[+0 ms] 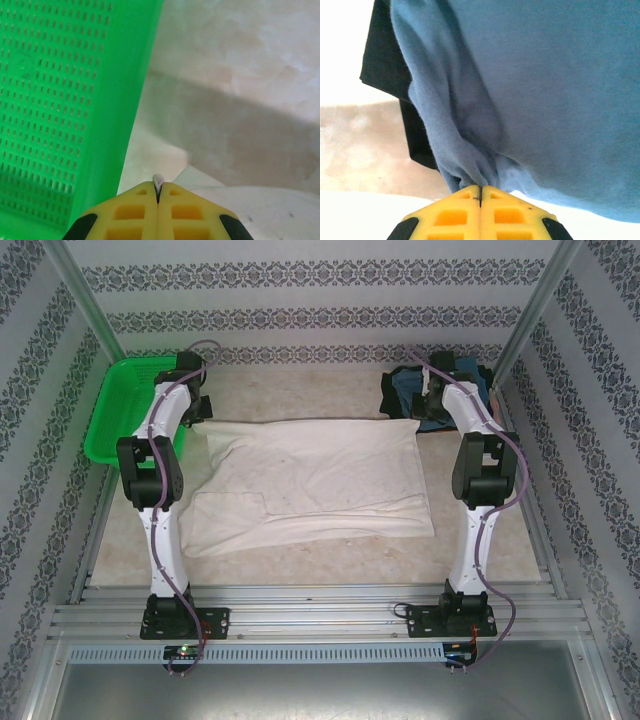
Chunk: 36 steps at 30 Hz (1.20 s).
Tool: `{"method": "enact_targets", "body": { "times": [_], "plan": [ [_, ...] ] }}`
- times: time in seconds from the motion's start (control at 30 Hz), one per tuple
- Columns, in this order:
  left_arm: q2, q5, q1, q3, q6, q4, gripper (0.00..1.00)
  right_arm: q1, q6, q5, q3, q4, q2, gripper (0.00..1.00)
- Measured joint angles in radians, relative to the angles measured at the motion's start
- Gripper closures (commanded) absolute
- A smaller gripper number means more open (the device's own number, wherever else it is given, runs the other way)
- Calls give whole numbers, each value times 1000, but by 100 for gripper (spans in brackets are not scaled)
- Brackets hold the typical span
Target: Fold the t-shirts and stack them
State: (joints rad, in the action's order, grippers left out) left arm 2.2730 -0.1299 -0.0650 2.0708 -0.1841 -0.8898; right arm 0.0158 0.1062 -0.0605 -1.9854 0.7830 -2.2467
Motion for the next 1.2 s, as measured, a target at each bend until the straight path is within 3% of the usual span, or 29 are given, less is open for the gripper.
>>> {"method": "enact_targets", "body": {
  "times": [0.4,0.73,0.97,1.2],
  "plan": [
    [28,39,151,317,168,23,100,3,0,20,-42,18,-3,100],
    [24,-1,155,323,241,25,100,8,0,23,-41,18,-4,100],
    [33,165,172,306,228,27,100,9,0,28,-40,21,-5,100],
    [92,344,259,244,152,54,100,14,3,27,-18,20,-5,100]
  ]
}}
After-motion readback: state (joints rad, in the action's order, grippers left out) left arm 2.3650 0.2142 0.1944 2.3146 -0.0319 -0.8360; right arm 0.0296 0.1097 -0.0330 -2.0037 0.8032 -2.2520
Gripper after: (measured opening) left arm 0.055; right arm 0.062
